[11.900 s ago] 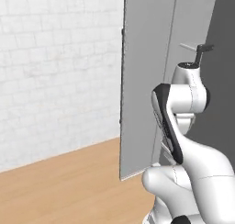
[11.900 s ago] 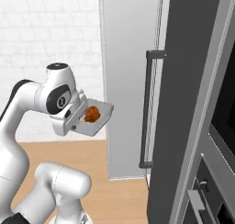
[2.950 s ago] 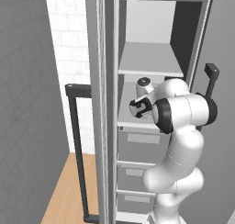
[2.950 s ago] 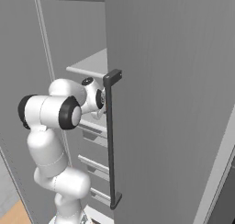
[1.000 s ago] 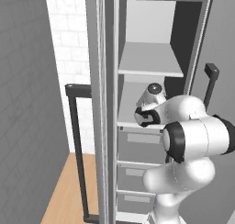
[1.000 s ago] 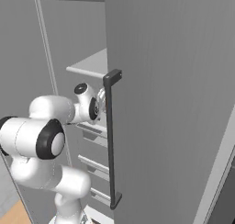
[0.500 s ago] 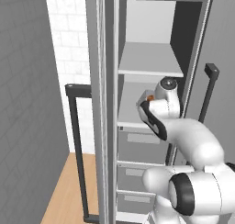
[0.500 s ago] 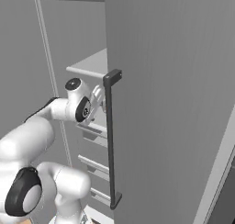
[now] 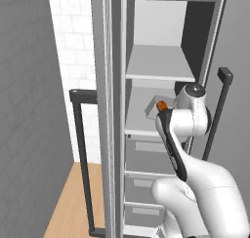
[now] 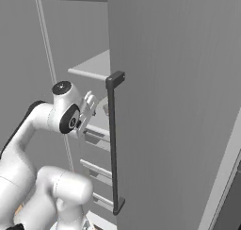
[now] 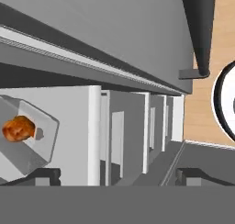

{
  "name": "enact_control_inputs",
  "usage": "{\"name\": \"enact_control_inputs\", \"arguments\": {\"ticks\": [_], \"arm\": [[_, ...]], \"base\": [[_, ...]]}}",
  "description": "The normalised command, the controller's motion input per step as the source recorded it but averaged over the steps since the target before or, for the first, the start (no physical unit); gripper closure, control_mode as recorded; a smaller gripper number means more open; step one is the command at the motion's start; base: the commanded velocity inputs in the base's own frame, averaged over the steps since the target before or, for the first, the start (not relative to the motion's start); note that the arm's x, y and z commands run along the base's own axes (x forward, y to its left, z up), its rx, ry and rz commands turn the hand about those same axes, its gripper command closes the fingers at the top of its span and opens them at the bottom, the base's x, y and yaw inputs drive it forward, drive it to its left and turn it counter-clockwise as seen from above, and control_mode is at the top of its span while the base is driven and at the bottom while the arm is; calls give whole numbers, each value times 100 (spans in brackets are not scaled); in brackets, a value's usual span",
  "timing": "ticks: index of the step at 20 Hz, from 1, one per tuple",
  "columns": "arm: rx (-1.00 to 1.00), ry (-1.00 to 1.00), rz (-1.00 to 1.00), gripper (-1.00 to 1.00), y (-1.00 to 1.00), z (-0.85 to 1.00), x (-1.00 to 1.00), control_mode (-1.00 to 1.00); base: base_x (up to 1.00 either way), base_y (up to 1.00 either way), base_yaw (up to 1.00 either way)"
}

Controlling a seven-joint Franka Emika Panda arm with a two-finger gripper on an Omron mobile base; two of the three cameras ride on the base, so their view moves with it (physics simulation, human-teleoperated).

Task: Take the meat container that has the chicken drumstick and place it on the second highest rack of the freezer. Then take the vegetable container that has the sweet potato and carrot and place it on the highest rack of the freezer.

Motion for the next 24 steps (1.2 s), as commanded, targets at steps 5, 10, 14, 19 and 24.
{"name": "enact_control_inputs", "arguments": {"ticks": [5, 10, 14, 19, 24], "arm": [[0, 4, 10, -100, 6, 37, -63, -100], [0, 2, 3, -100, 0, 47, -77, -100], [0, 4, 0, -100, 0, 56, -44, -100], [0, 3, 0, -100, 4, 52, -24, -100], [0, 1, 0, -100, 0, 47, -24, -100]], "base": [[0, 0, 0], [0, 0, 0], [0, 0, 0], [0, 0, 0], [0, 0, 0]]}}
